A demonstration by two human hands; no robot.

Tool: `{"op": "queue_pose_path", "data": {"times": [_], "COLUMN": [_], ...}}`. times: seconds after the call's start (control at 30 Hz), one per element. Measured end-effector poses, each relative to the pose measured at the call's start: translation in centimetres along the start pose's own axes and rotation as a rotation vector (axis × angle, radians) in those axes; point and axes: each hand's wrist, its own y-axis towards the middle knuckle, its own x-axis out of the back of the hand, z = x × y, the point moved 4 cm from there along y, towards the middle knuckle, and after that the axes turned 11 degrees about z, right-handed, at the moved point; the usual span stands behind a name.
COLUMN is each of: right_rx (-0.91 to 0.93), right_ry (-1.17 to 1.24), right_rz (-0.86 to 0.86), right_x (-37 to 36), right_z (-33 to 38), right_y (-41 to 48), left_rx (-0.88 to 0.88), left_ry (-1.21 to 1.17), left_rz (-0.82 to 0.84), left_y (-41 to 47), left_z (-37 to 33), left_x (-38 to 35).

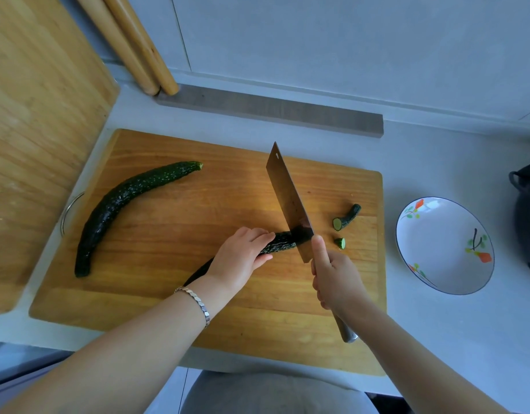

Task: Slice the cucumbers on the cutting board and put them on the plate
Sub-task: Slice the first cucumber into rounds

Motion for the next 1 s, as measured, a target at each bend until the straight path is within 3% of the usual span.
{"op": "queue_pose_path", "data": {"times": [0.3, 0.5, 0.77, 1.0], "right_rx": [-0.054, 0.012, -0.010, -0.008], "right_ry": [-0.008, 0.000, 0.135, 0.027], "right_rz": [0.015, -0.039, 0.043, 0.048], "right_x": [-0.7, -1.2, 0.6, 0.5], "right_z": [0.0, -0.2, -0.2, 0.0], "right_y": [1.9, 2.6, 0.0, 0.1], "left_rx": [-0.012, 0.044, 0.055, 0.043], "left_ry": [-0.009, -0.061, -0.080, -0.057], "left_rz": [-0.002, 0.000, -0.010, -0.006], "left_y": [0.1, 0.2, 0.3, 0.3], "left_z": [-0.1, 0.2, 0.1, 0.0], "left_x": [-0.1, -0.1, 0.0, 0.1]}}
